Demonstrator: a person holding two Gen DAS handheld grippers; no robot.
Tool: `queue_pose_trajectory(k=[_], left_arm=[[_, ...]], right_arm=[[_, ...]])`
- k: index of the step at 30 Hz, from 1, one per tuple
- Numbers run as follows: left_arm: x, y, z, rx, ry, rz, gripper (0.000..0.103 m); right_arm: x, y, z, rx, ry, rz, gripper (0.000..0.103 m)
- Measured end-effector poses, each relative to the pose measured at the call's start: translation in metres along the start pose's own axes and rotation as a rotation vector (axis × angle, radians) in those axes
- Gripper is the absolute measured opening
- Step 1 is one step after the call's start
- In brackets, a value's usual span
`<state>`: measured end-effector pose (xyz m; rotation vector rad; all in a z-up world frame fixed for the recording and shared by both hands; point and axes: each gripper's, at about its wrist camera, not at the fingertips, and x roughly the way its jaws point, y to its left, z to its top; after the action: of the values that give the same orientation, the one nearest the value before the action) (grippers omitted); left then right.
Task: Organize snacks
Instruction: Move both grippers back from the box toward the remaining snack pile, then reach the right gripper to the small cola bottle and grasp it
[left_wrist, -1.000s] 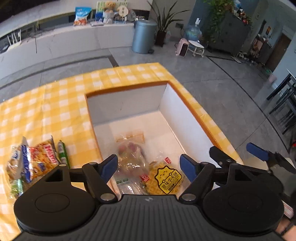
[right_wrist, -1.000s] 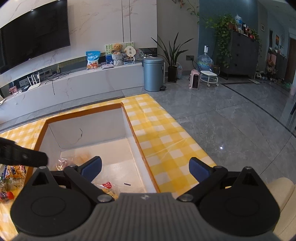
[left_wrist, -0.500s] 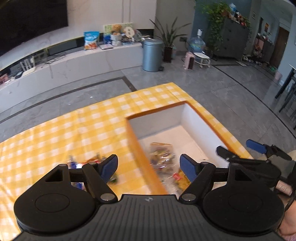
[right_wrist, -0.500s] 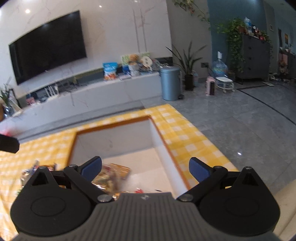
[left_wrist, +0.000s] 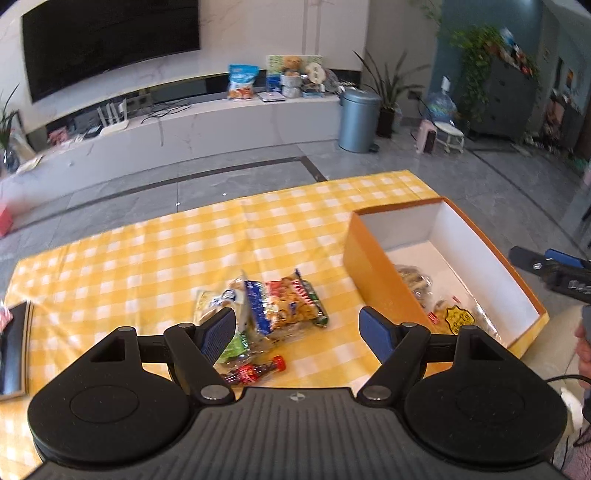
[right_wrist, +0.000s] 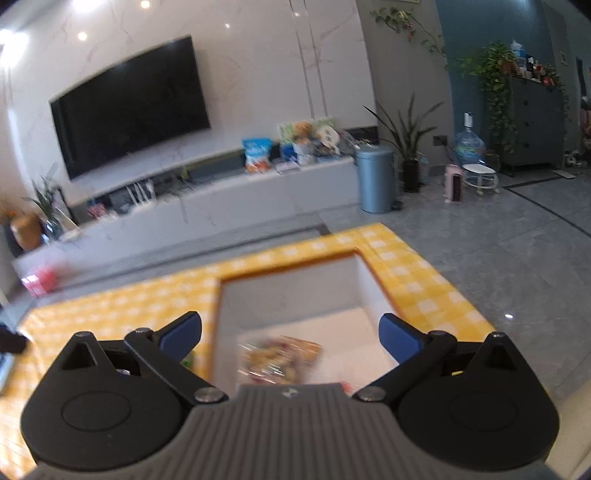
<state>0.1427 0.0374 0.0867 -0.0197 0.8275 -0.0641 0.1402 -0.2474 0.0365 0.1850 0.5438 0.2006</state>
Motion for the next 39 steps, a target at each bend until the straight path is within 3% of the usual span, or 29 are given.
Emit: queue_pose_trajectory(k=[5, 10, 16, 23, 26, 30, 33, 36, 39], left_arm=[[0.009, 0.033, -0.007, -0.091, 0.013, -0.01, 0.089], [0.019, 0.055, -0.016, -0.121, 0.021, 0.013, 0.089], [0.036, 0.077, -0.028, -0.146, 0.032, 0.017, 0.089], [0.062, 0.121, -0.052, -0.265, 0.048, -0.018, 0.089], [0.066, 0.131, -0.058, -0.269, 0.01, 0.022, 0.089], [0.073, 0.142, -0.06, -0.281, -0.004, 0.059, 0.089], [0.079, 0.153, -0.067, -0.323, 0.007, 0.069, 0.089], [0.086, 0.162, -0.074, -0.353, 0.051, 0.074, 0.089], [0.087, 0.166, -0.076, -0.375, 0.06, 0.085, 0.089]], right_arm=[[-0.01, 0.036, 0.006, 0.03, -0.024, 0.125, 0.1], [0.0, 0.076, -0.004, 0.003, 0.001, 0.188, 0.1], [0.04, 0.117, -0.027, -0.026, 0.117, 0.209, 0.1], [0.082, 0.136, -0.045, -0.022, 0.221, 0.191, 0.1], [0.095, 0.148, -0.053, -0.049, 0.246, 0.184, 0.1], [0.107, 0.174, -0.077, -0.173, 0.28, 0.218, 0.1], [0.113, 0.205, -0.108, -0.409, 0.284, 0.299, 0.1], [0.125, 0.233, -0.138, -0.643, 0.296, 0.299, 0.1], [0.144, 0.239, -0.148, -0.693, 0.32, 0.328, 0.095]])
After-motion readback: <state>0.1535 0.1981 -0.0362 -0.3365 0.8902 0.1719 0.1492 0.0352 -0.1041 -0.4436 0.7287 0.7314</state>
